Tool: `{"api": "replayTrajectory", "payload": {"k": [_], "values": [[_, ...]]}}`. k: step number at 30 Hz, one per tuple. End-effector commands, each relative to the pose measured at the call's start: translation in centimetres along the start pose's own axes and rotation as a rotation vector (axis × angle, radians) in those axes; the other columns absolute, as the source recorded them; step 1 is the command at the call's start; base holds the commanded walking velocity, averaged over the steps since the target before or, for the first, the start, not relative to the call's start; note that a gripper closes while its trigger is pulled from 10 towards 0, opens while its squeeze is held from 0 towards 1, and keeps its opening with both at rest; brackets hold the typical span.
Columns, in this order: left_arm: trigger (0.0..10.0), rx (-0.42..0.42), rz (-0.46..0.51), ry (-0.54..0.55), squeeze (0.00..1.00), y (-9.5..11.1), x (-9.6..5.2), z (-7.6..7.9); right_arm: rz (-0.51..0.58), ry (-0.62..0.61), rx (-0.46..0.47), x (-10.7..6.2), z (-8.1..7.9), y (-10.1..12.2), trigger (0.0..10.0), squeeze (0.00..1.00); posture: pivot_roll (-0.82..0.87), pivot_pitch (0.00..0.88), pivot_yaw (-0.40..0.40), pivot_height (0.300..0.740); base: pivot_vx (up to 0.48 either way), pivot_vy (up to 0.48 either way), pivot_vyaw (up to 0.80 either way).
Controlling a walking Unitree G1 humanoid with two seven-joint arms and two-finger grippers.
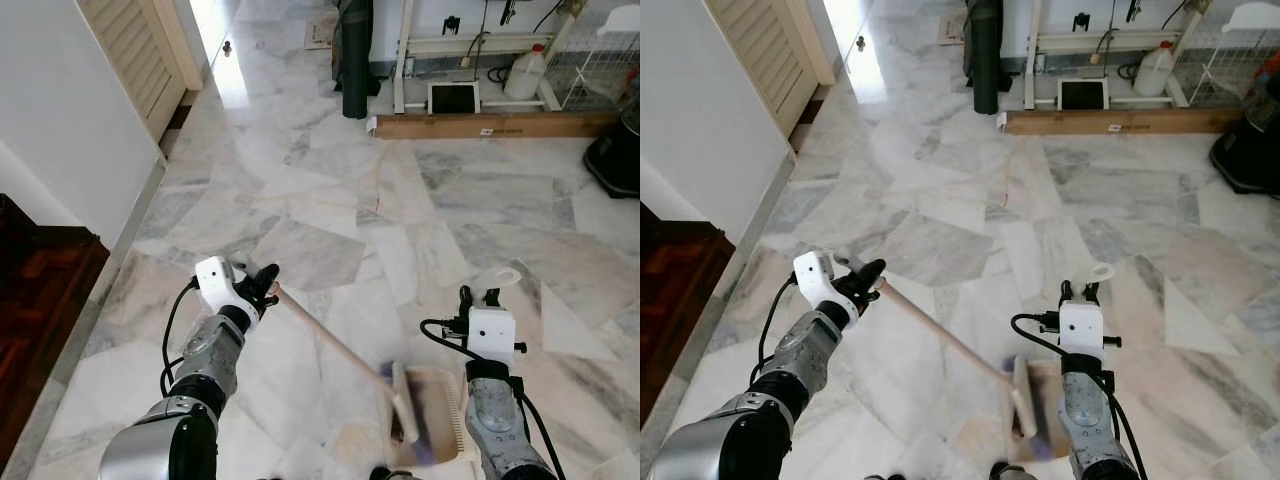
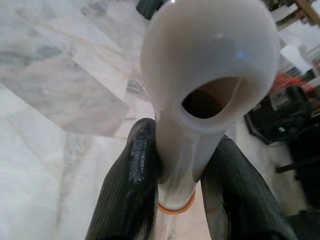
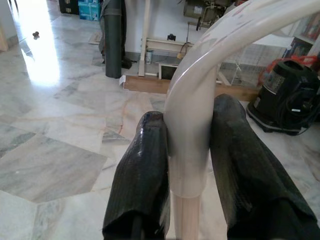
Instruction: Sweep floor
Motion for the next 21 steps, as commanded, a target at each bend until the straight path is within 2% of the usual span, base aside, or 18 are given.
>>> {"api": "replayTrajectory", "payload": {"k": [1, 4, 6, 7, 8, 10, 13, 17, 18, 19, 20, 21], "values": [[10.0, -0.101, -0.02, -0.049, 0.0, -0.4, 0.3, 0.8, -0.134, 0.052, -0.025, -2.0, -0.9, -2.5, 10.0, 0.0, -0.05, 0.213, 0.105, 0.74, 0.0, 0.0, 0.0], [10.0, -0.132, 0.015, -0.075, 0.0, 0.5, 0.7, 1.3, -0.139, 0.052, -0.024, -2.0, -1.0, -2.5, 10.0, 0.0, -0.05, 0.202, 0.106, 0.74, 0.0, 0.0, 0.0], [10.0, -0.13, 0.036, -0.087, 0.0, 1.2, 0.9, 1.4, -0.143, 0.053, -0.023, -1.9, -1.1, -2.5, 10.0, 0.0, -0.04, 0.195, 0.107, 0.74, 0.0, 0.0, 0.0], [10.0, -0.1, 0.073, -0.091, 0.0, 2.2, 1.0, 1.4, -0.145, 0.054, -0.022, -1.8, -1.2, -2.5, 10.0, 0.0, -0.04, 0.182, 0.109, 0.74, 0.0, 0.0, 0.0], [10.0, -0.1, 0.073, -0.091, 0.0, 2.2, 1.0, 1.4, -0.145, 0.054, -0.022, -1.8, -1.2, -2.5, 10.0, 0.0, -0.04, 0.182, 0.109, 0.74, 0.0, 0.0, 0.0], [10.0, -0.047, 0.168, -0.073, 0.0, 4.6, 1.1, 1.1, -0.145, 0.053, -0.017, -1.4, -1.3, -2.3, 10.0, 0.0, -0.02, 0.162, 0.11, 0.74, 0.0, 0.0, 0.0], [10.0, 0.024, 0.237, -0.037, 0.0, 6.2, 0.9, 0.7, -0.146, 0.052, -0.014, -1.1, -1.4, -2.1, 10.0, 0.0, -0.02, 0.149, 0.11, 0.74, 0.0, 0.0, 0.0], [10.0, 0.207, 0.372, 0.086, 0.0, 9.4, 0.2, -0.1, -0.146, 0.055, -0.002, -0.3, -1.7, -1.7, 10.0, 0.0, 0.0, 0.093, 0.107, 0.74, 0.0, 0.0, 0.0], [10.0, 0.207, 0.372, 0.086, 0.0, 9.4, 0.2, -0.1, -0.146, 0.055, -0.002, -0.3, -1.7, -1.7, 10.0, 0.0, 0.0, 0.093, 0.107, 0.74, 0.0, 0.0, 0.0], [10.0, 0.255, 0.428, 0.134, 0.0, 10.6, -0.2, -0.4, -0.155, 0.056, -0.001, 0.2, -1.8, -1.5, 10.0, 0.0, 0.0, 0.057, 0.105, 0.74, 0.0, 0.0, 0.0], [10.0, 0.255, 0.428, 0.134, 0.0, 10.6, -0.2, -0.4, -0.155, 0.056, -0.001, 0.2, -1.8, -1.5, 10.0, 0.0, 0.0, 0.057, 0.105, 0.74, 0.0, 0.0, 0.0], [10.0, 0.294, 0.456, 0.144, 0.0, 11.1, -0.5, -0.3, -0.16, 0.056, 0.006, 0.5, -1.8, -1.4, 10.0, 0.0, 0.0, 0.036, 0.102, 0.74, 0.0, 0.0, 0.0]]}}
Point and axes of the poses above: a point about 5 cm out from each wrist's last joint towards the gripper, its own x axis pointing out of the wrist towards the gripper, its own y axis along the axis of the wrist's last joint, z = x × y, the point moved 1 cm from there along x, pointing out of the wrist towards the gripper, and after that the axes turned 2 degrees about x, right-handed, at the moved point
